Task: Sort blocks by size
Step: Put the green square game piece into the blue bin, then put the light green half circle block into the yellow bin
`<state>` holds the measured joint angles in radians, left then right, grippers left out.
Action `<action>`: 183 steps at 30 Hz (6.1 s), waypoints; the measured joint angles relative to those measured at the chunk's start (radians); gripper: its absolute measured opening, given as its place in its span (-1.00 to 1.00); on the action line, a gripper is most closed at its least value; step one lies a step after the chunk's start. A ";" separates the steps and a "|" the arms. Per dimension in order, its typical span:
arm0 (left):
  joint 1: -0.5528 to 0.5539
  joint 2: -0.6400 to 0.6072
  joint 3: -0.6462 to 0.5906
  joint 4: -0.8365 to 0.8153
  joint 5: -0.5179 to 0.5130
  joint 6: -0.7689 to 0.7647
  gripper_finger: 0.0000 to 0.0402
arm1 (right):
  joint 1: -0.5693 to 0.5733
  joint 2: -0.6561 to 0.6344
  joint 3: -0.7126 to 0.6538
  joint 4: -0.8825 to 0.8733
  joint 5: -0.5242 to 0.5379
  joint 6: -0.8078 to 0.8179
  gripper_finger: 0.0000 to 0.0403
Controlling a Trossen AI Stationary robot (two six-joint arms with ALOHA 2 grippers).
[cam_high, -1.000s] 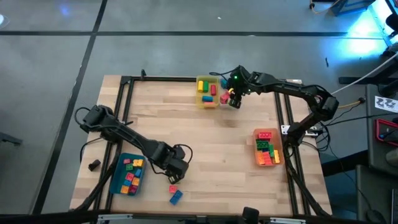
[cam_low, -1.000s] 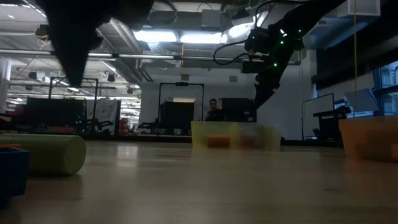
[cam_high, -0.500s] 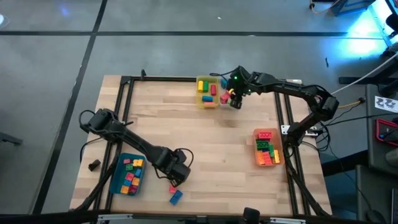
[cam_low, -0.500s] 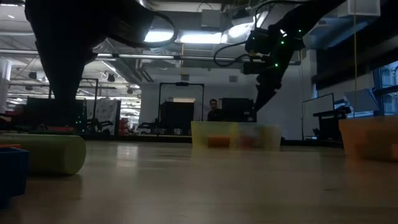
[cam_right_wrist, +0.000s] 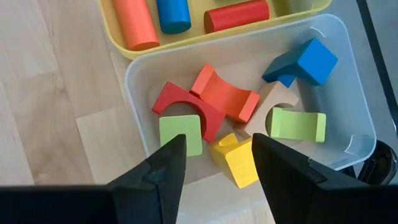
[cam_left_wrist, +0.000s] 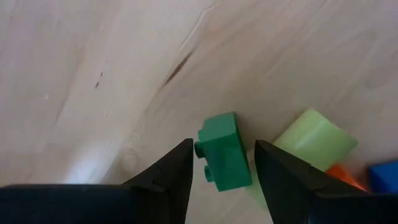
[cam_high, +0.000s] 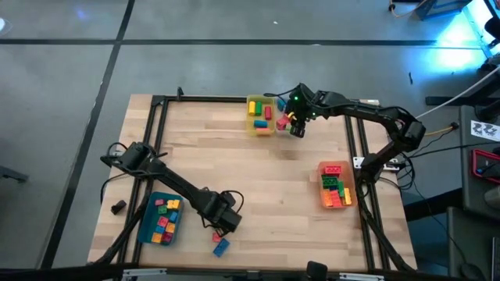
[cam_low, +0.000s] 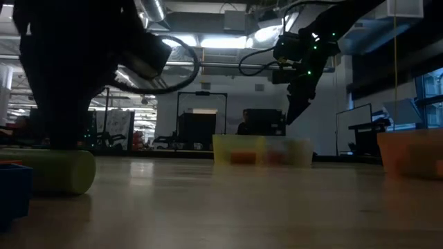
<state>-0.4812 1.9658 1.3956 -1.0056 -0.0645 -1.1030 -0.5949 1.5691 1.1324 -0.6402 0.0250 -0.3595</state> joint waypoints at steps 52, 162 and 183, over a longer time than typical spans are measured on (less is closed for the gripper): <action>-0.160 -0.424 -0.026 -0.437 0.208 -0.370 -0.52 | 0.640 0.000 0.000 0.175 -0.119 0.268 -0.08; 0.239 -0.062 -0.150 0.828 -0.384 0.736 -0.52 | 0.758 -0.496 -0.005 -0.166 0.152 0.409 -0.08; 0.337 -0.062 -0.150 1.409 -0.394 0.983 -0.52 | 0.758 -0.749 -0.560 0.647 0.167 0.299 -0.08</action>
<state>-0.1444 1.9034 1.2457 0.4029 -0.4584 -0.1200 0.1635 0.8200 0.5720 0.0063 0.1921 -0.0605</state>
